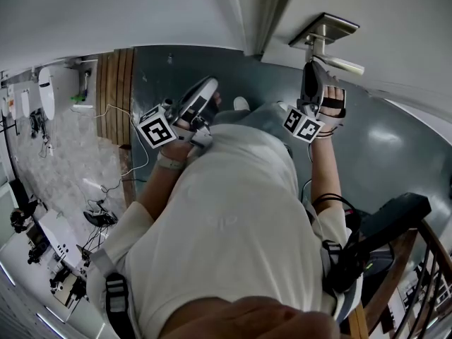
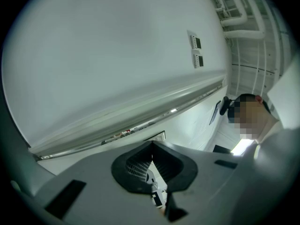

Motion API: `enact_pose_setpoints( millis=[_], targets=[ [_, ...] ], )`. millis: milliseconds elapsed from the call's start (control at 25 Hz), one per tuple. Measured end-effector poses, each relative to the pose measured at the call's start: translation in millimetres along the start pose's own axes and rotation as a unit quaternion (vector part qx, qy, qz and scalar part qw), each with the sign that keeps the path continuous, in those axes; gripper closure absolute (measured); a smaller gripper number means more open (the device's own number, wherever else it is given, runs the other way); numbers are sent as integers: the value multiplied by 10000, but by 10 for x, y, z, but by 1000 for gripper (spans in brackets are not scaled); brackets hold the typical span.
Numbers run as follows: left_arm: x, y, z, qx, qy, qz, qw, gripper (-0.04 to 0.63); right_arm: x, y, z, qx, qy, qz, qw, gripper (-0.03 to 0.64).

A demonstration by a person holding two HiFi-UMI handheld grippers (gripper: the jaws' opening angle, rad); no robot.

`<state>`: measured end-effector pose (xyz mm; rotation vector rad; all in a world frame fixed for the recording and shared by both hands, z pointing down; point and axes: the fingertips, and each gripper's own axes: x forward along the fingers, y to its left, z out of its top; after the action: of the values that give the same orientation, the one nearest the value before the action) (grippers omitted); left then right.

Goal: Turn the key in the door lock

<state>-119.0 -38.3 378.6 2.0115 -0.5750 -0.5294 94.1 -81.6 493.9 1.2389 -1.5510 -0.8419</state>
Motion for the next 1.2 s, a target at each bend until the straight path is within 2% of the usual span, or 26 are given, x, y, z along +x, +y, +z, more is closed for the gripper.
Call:
enact_pose_setpoints(
  millis=[400,680,760,960,1200],
  targets=[
    [13,3,-25,-25,19,-8,10000,587,182,-12,64,-229,10,-193,9996,537],
    [17,4,-65,-65,54,-10,10000,586,312,-23,83,-717,181,-199,9971,535],
    [14,5,-56,-71,39,-3,10000,586,342,-35,94,-583,141,-177,9980,535],
    [4,17,-29,-62,-16,15,10000,586,367,-83,97,182,162,-149,9996,523],
    [11,28,-27,-77,-12,13,10000,586,387,-117,99,1004,230,-56,9947,522]
  ],
)
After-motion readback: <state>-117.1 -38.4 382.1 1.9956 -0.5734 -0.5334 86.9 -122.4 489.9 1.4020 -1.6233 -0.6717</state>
